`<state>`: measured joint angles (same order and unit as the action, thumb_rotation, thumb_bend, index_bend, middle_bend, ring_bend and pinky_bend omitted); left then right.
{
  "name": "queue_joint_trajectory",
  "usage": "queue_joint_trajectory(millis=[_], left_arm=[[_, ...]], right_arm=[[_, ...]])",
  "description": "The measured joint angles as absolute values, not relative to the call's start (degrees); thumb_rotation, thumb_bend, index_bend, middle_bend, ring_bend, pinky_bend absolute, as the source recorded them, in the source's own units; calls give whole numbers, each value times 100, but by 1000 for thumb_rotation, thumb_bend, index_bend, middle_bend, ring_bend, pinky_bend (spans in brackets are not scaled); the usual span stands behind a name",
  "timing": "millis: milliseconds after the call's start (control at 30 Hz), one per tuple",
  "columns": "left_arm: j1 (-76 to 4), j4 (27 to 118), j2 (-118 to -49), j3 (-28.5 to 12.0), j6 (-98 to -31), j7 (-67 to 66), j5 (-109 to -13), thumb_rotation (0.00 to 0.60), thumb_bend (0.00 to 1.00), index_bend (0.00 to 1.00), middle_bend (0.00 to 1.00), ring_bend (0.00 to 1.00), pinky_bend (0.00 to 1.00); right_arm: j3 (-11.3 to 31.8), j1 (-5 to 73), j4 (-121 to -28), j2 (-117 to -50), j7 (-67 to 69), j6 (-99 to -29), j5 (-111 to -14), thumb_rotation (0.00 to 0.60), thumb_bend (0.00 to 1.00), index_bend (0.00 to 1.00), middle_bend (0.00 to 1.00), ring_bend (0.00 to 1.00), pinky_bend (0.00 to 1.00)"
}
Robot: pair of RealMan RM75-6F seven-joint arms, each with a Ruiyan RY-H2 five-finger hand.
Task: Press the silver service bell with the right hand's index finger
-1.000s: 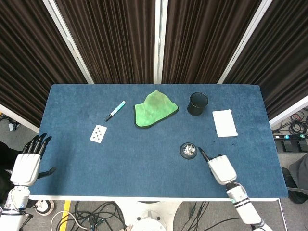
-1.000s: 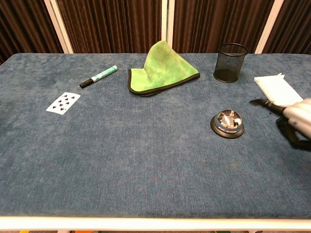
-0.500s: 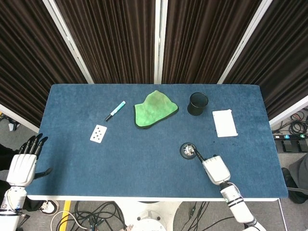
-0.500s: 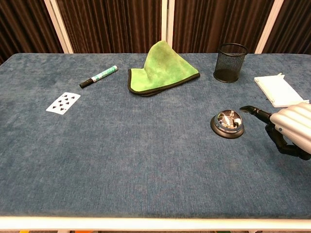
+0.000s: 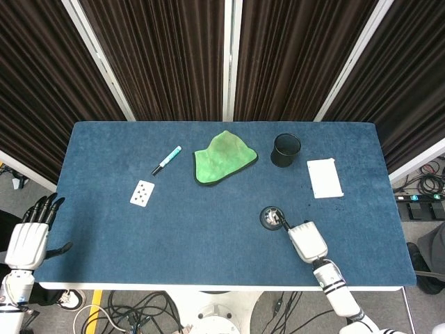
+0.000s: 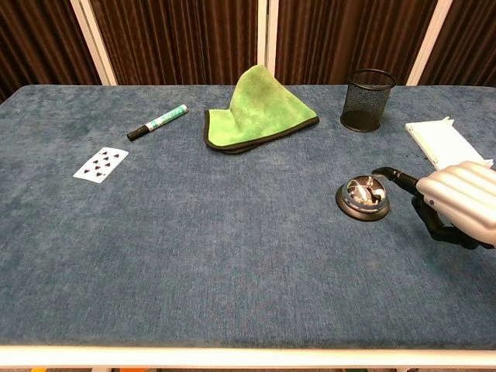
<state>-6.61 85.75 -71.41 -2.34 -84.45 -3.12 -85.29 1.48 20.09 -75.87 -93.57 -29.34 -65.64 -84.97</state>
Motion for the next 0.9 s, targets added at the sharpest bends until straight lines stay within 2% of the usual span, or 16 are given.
queue_joint_trajectory(millis=[300,633,900], left_arm=[[-652,8536,-7154,-229,-8436,-269,-8521,600,26,90,11,0,166],[-661,8554,-7147,-225,-8439,-269,-8564,600,27,90,11,0,166],[-660,8569,-7130,-239,-8428,-286,-8532,600,27,90,11,0,166]], right_arm=[[98,2051,-7489,-9427,-3141,-6334,-8247,600,1000,0,871,757,629],[144,2030,-7851,-9211,-2999,-6857,-8552,600,1000,0,871,757,629],[112,2103,-7721,-9337,-3178,-6532,-8318,600,1000,0,871,757,629]])
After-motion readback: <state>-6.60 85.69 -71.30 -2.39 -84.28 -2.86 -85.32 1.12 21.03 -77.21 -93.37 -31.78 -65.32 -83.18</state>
